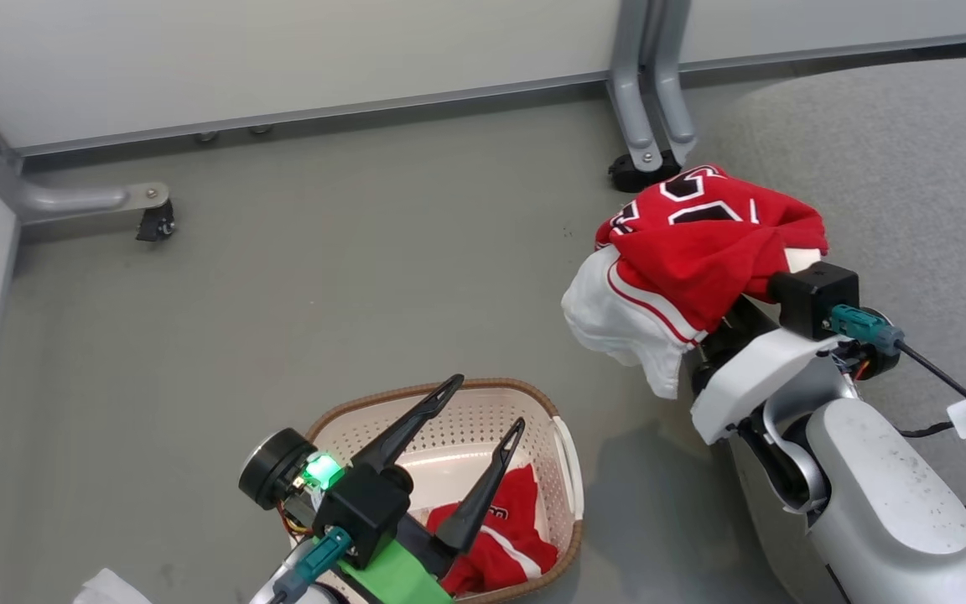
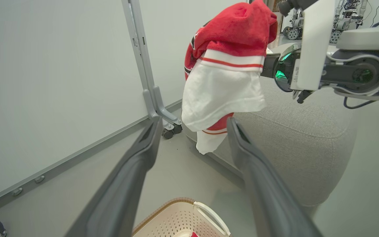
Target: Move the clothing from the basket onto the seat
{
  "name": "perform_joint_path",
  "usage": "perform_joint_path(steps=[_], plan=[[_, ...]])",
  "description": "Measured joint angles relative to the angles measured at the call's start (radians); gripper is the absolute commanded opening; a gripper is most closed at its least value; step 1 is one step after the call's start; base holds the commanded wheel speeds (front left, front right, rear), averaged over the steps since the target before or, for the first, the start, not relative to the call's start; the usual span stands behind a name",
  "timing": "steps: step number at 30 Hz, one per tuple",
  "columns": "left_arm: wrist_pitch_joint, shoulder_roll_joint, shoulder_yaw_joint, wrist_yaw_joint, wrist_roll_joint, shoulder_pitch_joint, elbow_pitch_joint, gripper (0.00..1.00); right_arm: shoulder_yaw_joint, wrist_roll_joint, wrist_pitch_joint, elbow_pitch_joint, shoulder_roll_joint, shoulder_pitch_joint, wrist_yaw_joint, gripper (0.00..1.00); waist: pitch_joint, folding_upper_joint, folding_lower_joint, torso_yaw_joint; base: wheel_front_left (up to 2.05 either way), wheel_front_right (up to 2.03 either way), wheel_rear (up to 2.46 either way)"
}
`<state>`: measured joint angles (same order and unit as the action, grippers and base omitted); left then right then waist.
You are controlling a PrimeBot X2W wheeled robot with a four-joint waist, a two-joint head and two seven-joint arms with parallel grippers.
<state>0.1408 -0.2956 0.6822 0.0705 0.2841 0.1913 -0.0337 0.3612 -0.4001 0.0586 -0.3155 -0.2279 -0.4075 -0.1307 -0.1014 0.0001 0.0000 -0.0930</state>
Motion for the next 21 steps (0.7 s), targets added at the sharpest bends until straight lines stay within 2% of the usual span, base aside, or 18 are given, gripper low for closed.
perform_joint_path(steps=[21], plan=[[-0.045,-0.044,0.019,0.002,-0.014,0.035,-0.053,1.00,-0.236,0.060,0.047,-0.016,0.051,0.051,0.000,0.00,-0.097,0.0000,0.0000,-0.326,0.00,0.00,0.00]])
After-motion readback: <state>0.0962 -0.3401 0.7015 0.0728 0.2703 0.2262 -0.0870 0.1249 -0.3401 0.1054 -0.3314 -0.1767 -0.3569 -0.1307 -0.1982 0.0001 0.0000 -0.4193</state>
